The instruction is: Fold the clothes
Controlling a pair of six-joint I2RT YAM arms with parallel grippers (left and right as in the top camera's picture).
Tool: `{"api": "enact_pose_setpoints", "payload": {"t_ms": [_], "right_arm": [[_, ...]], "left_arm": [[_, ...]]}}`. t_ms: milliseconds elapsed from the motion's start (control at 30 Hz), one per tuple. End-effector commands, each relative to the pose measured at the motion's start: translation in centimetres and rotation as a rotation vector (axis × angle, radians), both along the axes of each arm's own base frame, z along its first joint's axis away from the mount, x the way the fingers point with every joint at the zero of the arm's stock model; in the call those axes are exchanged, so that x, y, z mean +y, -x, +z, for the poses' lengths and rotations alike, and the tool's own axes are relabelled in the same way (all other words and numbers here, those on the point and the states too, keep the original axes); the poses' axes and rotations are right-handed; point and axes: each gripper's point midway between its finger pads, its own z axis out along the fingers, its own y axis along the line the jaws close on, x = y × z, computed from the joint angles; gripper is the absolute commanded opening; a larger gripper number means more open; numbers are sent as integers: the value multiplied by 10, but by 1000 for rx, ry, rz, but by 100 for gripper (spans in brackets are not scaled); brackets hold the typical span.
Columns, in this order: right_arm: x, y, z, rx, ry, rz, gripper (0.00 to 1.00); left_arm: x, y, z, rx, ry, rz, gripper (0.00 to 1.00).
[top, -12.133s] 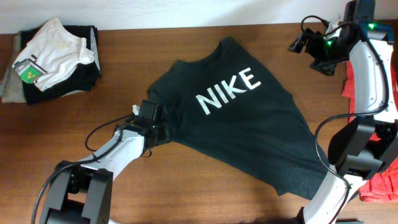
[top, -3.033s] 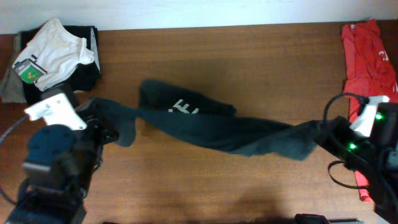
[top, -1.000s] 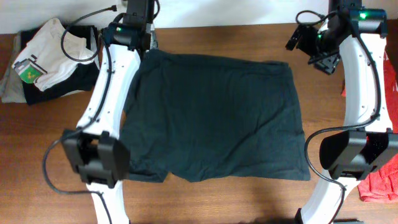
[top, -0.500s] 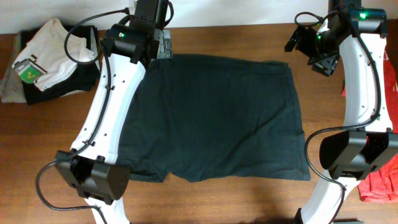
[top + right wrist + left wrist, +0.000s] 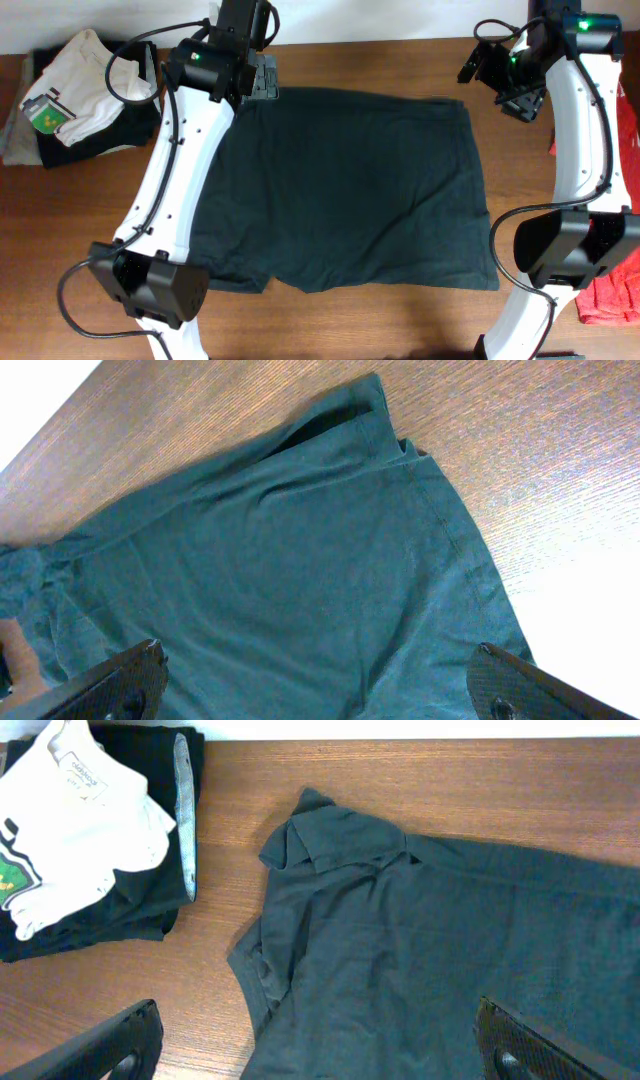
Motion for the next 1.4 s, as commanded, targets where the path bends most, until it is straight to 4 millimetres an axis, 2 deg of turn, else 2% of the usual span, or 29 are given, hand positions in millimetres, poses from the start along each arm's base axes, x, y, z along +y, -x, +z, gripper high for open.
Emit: {"api": "enact_pose_setpoints", "payload": {"t_ms": [0,867,900,1033,1100,1133,1200,1267,1333,1367], "right_arm": [[4,1,12,-29,-12,0,99],[4,1,12,-29,-12,0,99],[5,1,12,-29,-12,0,99],[6,-3,14,-43,-28,-13,99],[6,-16,20,-99,-41,-33,99],[7,-14,19,-88,-42,-32,99],[10,6,11,-3,-50,-18,99],[10,19,10,43,-48,-15,99],[9,38,19,73,-29,-16,99],[10,50,25,88,-10,-16,100]], "left_arm": [[-1,1,2,-1,10,-5,99],[-4,3,-1,18,10,-30,99],[-9,5,-3,44,1,-98,99],[-5,16,-12,108,13,-104,99],[-21,20,-23,160,109,-158,99],[-28,21,-28,179,143,-181,99],[-45,28,-47,263,193,-263,99],[-43,34,-52,296,191,-253,99],[-41,35,-46,285,192,-243,99],[-29,39,-41,271,168,-157,99]]}}
